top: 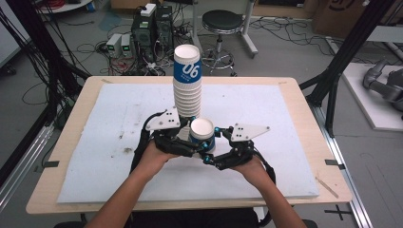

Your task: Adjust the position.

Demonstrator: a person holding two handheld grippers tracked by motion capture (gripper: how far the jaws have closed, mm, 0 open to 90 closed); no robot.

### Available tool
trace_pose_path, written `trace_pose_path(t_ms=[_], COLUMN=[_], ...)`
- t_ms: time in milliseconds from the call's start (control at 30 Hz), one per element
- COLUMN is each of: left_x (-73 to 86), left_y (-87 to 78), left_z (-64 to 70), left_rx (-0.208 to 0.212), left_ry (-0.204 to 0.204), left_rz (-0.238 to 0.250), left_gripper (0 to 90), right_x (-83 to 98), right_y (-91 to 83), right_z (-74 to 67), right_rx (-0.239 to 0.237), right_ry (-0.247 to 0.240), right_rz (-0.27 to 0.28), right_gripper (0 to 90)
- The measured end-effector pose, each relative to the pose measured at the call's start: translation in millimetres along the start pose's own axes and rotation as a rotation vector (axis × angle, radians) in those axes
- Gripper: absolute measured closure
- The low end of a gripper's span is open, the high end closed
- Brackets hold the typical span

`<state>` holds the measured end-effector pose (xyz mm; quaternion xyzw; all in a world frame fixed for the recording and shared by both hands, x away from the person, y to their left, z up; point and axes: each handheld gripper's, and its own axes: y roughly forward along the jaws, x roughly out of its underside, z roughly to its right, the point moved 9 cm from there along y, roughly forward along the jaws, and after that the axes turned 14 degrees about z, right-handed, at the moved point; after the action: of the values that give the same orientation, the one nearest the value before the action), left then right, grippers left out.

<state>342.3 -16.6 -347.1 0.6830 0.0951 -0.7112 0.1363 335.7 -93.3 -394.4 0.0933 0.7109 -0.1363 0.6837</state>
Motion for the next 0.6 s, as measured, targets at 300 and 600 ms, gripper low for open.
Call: trace_pose_path(t_ms=[300, 600], left_x=[4.3, 3.7], left_y=[3.4, 1.5], left_z=[-1.4, 3.9], left_rx=[0.014, 0.113], left_ry=[-0.016, -0.01], left_rz=[-0.113, -0.158], left_gripper=[19.4, 30.2], right_x=[-1.5, -5.0], right_y=[-9.8, -21.4], right_z=[3.2, 6.1], right_rx=[-0.028, -0.049], right_ry=[-0.125, -0.199], right_rz=[-0.127, -0.153], right_gripper=[29.9, 31.2])
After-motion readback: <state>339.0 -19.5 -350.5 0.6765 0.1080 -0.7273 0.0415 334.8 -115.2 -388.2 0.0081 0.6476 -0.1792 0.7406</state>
